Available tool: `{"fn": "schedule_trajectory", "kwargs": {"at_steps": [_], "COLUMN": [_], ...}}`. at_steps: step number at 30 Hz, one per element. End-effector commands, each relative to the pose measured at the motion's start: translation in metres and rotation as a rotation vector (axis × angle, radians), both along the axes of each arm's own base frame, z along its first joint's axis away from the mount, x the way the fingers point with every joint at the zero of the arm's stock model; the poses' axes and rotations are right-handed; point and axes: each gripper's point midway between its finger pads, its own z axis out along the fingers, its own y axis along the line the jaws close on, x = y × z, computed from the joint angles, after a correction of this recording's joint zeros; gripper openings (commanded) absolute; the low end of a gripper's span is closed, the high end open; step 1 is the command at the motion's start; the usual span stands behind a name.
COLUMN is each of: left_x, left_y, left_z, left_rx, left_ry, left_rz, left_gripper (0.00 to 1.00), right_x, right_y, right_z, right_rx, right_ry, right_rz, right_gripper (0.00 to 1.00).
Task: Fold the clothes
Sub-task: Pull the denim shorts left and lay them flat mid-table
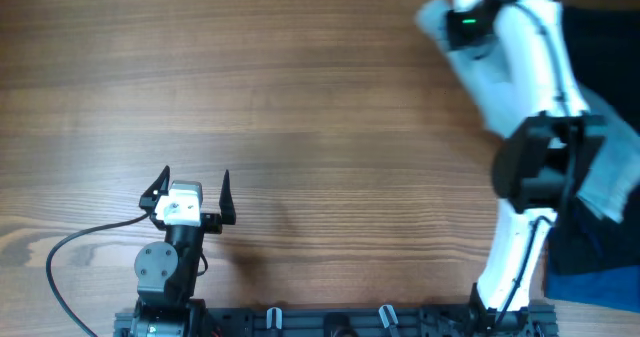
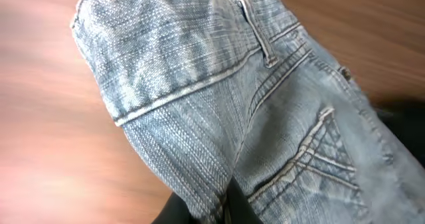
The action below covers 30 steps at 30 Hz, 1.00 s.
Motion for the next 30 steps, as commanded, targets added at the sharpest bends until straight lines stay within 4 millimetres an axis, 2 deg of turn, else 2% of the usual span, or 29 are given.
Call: {"fn": "schedule_trajectory", "kwargs": {"at_steps": [1, 2, 4, 7, 8, 9, 10, 11, 12, 13, 14, 17, 18, 19, 21, 23, 28, 30], "left_x": [0.0, 0.0, 0.0, 0.0, 0.0, 0.0, 0.0, 0.0, 0.0, 0.0, 0.0, 0.0, 0.0, 0.0, 0.0, 0.0, 0.0, 0.0], "left_y": [-0.003, -0.003, -0.003, -0.003, -0.003, -0.003, -0.003, -0.003, -0.003, -0.003, -0.003, -0.003, -0.003, -0.003, -0.003, -0.003, -0.003, -0.003], "left_z": [-0.001, -0.001, -0.001, -0.001, -0.001, -0.001, -0.001, -0.001, -0.001, -0.001, -0.001, -0.001, -0.001, -0.001, -0.001, -0.001, -0.001, 0.001], "left_rx": [0.01, 0.01, 0.01, 0.01, 0.01, 0.01, 0.01, 0.01, 0.01, 0.01, 0.01, 0.01, 0.01, 0.01, 0.01, 0.01, 0.01, 0.01], "left_ry": [-0.003, -0.003, -0.003, -0.003, -0.003, -0.003, -0.003, -0.003, -0.003, -0.003, -0.003, -0.003, -0.003, -0.003, -0.003, -0.003, -0.003, -0.012], "left_rz": [-0.017, -0.017, -0.017, -0.017, -0.017, -0.017, -0.017, -0.017, -0.017, -0.017, -0.017, -0.017, -0.017, -0.017, -0.017, -0.017, -0.017, -0.017], "left_gripper": [1.0, 1.0, 1.0, 1.0, 1.0, 1.0, 1.0, 1.0, 1.0, 1.0, 1.0, 1.0, 1.0, 1.0, 1.0, 1.0, 1.0, 1.0], "right_x": [-0.032, -0.044, -0.069, -0.112, -0.137, -0.147, -0.154, -0.16, -0.16, -0.157, -0.154, -0.137, -0.134, -0.13, -0.125, -0.117, -0.103, -0.099], "right_y": [0.149, 0.188, 0.25, 0.316, 0.342, 0.352, 0.358, 0.368, 0.372, 0.371, 0.365, 0.326, 0.307, 0.274, 0.222, 0.178, 0.094, 0.072], "right_z": [0.02, 0.016, 0.006, -0.014, -0.02, -0.02, -0.02, -0.019, -0.017, -0.014, -0.012, 0.012, 0.018, 0.025, 0.023, 0.019, 0.016, 0.016], "right_rx": [0.234, 0.24, 0.241, 0.205, 0.2, 0.199, 0.199, 0.206, 0.212, 0.218, 0.217, 0.212, 0.202, 0.181, 0.144, 0.127, 0.128, 0.134], "right_ry": [0.028, 0.033, 0.038, 0.06, 0.077, 0.08, 0.08, 0.07, 0.061, 0.051, 0.052, 0.059, 0.078, 0.12, 0.204, 0.264, 0.339, 0.346], "right_rz": [0.116, 0.178, 0.278, 0.385, 0.439, 0.467, 0.484, 0.506, 0.511, 0.506, 0.495, 0.416, 0.378, 0.316, 0.21, 0.113, -0.083, -0.133], "right_gripper": [0.06, 0.09, 0.2, 0.22, 0.23, 0.34, 0.38, 0.51, 0.75, 0.84, 0.85, 0.85, 0.85, 0.85, 0.92, 0.99, 1.0, 1.0]}}
